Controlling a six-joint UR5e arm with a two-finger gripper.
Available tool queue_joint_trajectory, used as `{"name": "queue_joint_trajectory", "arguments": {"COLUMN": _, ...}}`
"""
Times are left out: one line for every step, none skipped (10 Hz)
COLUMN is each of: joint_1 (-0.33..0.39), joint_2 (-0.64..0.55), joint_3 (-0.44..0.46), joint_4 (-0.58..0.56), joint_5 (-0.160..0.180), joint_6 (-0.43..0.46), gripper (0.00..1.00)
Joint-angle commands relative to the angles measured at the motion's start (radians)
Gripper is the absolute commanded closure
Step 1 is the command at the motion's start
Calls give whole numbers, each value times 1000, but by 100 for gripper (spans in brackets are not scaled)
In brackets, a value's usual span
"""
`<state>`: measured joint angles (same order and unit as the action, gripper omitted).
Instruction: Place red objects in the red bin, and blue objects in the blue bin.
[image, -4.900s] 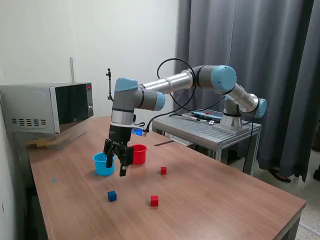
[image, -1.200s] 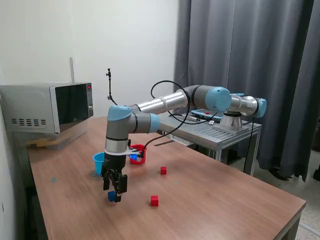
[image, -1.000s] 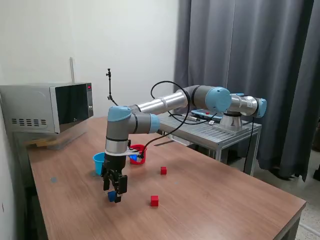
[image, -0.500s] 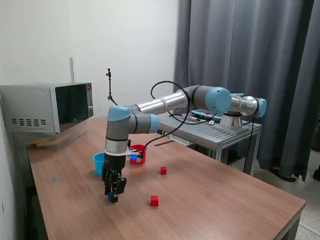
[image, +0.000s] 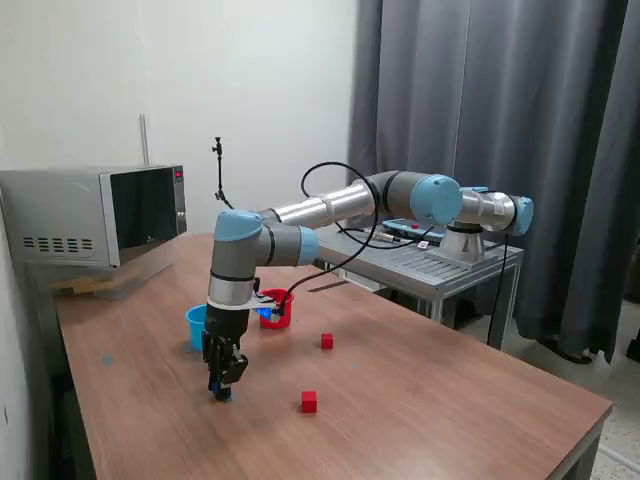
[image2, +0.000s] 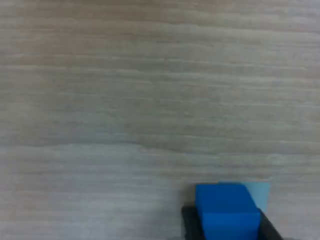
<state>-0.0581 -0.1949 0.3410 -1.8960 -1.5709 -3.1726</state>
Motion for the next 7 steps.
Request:
{"name": "queue_joint_trajectory", "arguments": {"joint_1": 0, "joint_2": 0, "joint_3": -8, "joint_4": 0, "joint_5": -18, "joint_6": -6, "gripper": 100}}
{"name": "queue_joint_trajectory", "arguments": {"joint_1": 0, "joint_2": -7, "joint_3": -11, "joint_4": 0, "joint_5": -18, "joint_6": -13, "gripper": 100}}
{"name": "queue_joint_trajectory", "arguments": {"joint_1": 0, "joint_2": -17, "joint_3": -25, "joint_4": 0, "joint_5": -20, "joint_6": -16, "gripper": 100}}
{"name": "queue_joint_trajectory", "arguments": {"joint_1": -6, "joint_2": -29, "joint_3": -31, "joint_4": 2, "joint_5": -20, "joint_6": -20, "gripper": 100}}
{"name": "queue_joint_trajectory", "arguments": {"joint_1": -11, "joint_2": -56, "joint_3": -30, "joint_4": 23, "joint_5": -20, "joint_6": -67, "gripper": 100}}
{"name": "queue_joint_trajectory", "arguments": {"joint_1": -12, "joint_2": -75, "joint_3": -31, "joint_4": 108, "joint_5": -21, "joint_6": -99, "gripper": 100}}
{"name": "queue_joint_trajectory", "arguments": {"joint_1": -28, "joint_2": -99, "joint_3": -22, "joint_4": 138, "joint_5": -20, "joint_6": -107, "gripper": 100}}
